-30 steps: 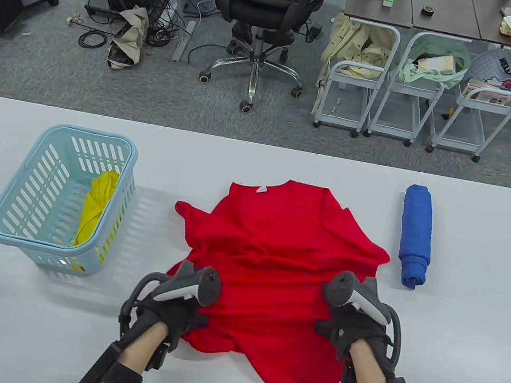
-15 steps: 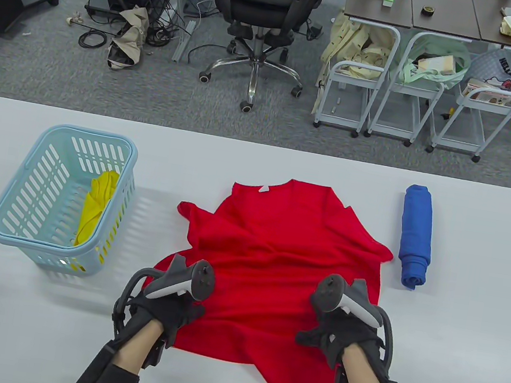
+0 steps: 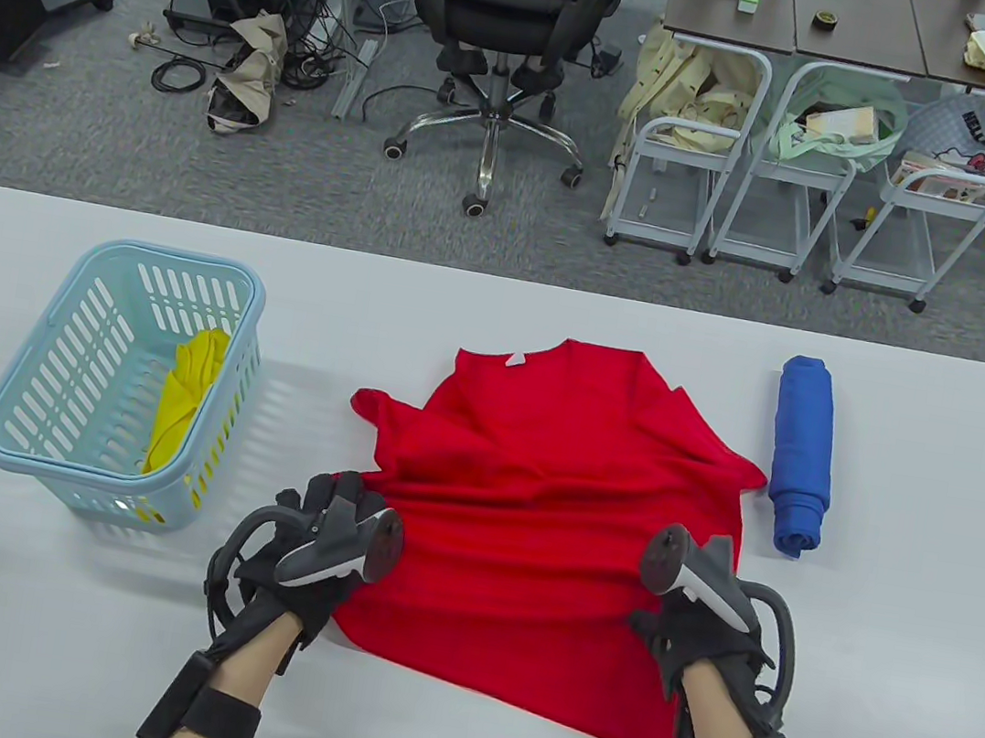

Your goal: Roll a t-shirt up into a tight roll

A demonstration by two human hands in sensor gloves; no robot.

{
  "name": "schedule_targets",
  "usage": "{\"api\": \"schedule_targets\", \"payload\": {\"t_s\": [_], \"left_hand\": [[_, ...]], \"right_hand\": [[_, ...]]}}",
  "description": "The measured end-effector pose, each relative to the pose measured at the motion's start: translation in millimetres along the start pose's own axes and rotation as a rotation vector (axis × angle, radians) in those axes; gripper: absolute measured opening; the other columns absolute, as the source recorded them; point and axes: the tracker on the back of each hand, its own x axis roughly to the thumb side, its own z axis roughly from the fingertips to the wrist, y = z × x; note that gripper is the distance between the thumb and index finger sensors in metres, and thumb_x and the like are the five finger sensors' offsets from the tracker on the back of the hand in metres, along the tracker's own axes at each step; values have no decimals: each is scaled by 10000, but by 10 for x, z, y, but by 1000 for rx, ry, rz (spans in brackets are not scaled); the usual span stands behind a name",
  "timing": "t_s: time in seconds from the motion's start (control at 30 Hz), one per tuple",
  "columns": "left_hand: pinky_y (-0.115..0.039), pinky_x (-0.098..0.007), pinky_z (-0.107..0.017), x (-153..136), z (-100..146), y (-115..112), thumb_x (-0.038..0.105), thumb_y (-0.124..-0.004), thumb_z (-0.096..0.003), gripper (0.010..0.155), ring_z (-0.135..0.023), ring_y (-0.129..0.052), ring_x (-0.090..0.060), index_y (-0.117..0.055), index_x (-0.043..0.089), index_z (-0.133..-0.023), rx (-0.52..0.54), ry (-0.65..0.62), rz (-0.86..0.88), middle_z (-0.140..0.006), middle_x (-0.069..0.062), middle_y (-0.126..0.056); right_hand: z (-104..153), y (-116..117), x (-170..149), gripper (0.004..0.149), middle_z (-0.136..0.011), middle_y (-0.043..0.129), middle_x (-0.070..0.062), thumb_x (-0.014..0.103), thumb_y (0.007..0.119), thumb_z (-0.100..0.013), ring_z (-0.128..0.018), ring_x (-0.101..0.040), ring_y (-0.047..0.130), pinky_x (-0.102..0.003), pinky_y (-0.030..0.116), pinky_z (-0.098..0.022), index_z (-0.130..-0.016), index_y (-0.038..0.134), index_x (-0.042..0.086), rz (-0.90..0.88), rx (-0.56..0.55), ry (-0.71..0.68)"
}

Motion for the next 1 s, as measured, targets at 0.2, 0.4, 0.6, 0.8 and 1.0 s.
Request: {"api": "schedule_targets", "payload": {"t_s": [0.2,0.4,0.6,0.8,1.0], "left_hand": [[-520,-603,-781,-111,3,-119,473,-729,-562,662,-1121,-549,-323,-475,316,-1153,-231,-63,274,-1255,-56,-447],[-525,-620,-779,-61,12,-87,433,-774,-545,662,-1142,-527,-355,-500,343,-1141,-174,48,-8,-1266,-58,-441],[-538,-630,-774,-434,160,22,363,-762,-569,568,-1121,-614,-368,-606,332,-1115,-216,304,-32,-1248,-74,-558],[-557,-602,-771,-315,170,120,363,-580,-626,510,-1102,-631,-377,-560,321,-1134,-41,134,244,-1244,-96,-555],[-466,-632,-786,-264,-16,-165,400,-682,-588,706,-1150,-369,-430,-262,371,-1155,-380,127,140,-1264,-13,-225]], "right_hand": [[-87,-14,-179,885,-1151,68,-129,488,719,-500,-1086,-417,125,-601,326,-744,-1113,126,248,-105,10,59],[-47,-40,-215,812,-1167,155,-132,404,716,-520,-1097,-424,211,-595,367,-742,-1123,198,237,-88,-9,101],[-51,-47,-304,810,-1165,147,-129,398,721,-522,-1096,-419,193,-597,362,-743,-1125,208,229,-122,-10,126],[-59,-56,-287,798,-1165,163,-138,389,727,-523,-1095,-427,214,-597,372,-741,-1126,231,224,-110,-12,123],[-40,-49,-357,881,-1162,131,-121,435,792,-484,-1095,-411,179,-602,360,-742,-1125,220,241,-113,32,101]]}}
